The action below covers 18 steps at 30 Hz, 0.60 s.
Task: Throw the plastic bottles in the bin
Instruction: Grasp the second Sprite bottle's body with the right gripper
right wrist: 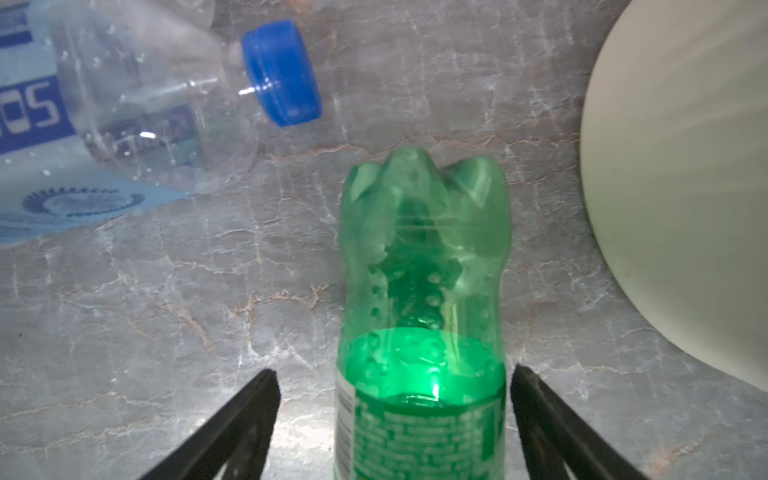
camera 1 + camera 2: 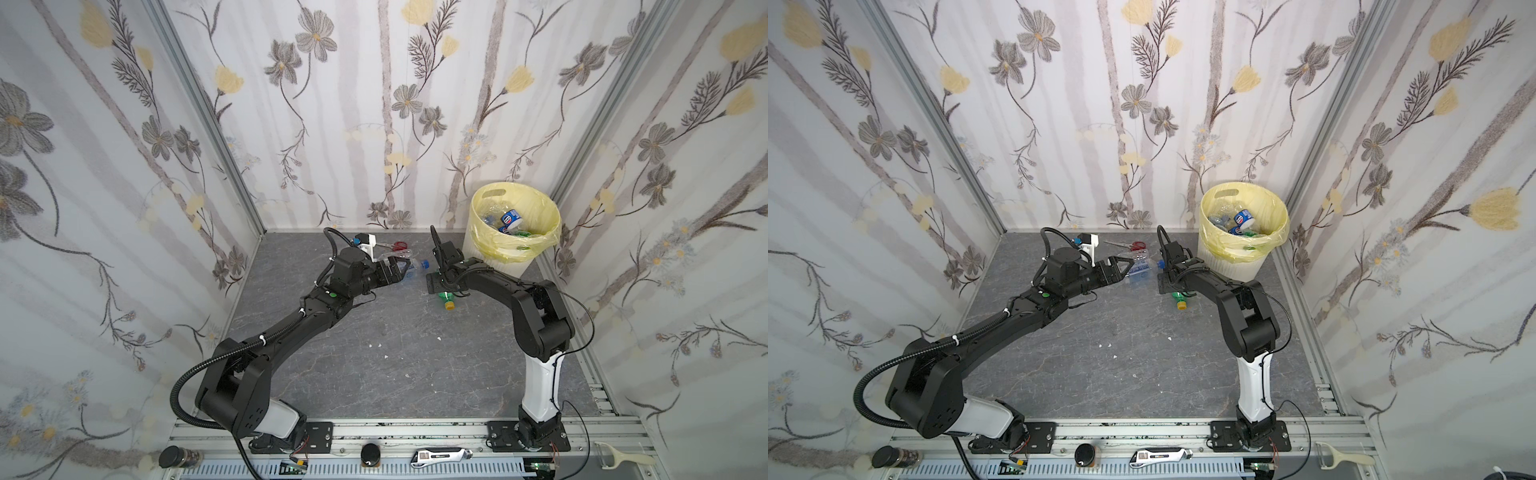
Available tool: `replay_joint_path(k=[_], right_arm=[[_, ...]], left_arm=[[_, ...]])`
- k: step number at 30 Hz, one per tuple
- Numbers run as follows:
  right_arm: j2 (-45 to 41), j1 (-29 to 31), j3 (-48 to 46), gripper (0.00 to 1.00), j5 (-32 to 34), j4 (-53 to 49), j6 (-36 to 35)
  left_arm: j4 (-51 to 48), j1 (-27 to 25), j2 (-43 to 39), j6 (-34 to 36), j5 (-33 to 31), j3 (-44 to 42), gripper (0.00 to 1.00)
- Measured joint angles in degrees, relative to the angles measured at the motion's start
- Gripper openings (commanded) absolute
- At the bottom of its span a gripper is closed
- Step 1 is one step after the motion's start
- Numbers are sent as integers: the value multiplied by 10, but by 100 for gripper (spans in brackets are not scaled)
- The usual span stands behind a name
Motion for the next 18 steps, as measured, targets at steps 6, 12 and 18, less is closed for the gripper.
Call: replay_joint_path(k=[6,12,18], right_arm=[[4,17,7,77,-2,0,0],[4,33,10,70,-18,0,0],[3,40,18,64,-31,1,4]], left_arm=[[1,2,-5,0,0,-7,100],[1,9,-11,0,-1,-12,100],[2,14,-13,0,-3,-15,100]])
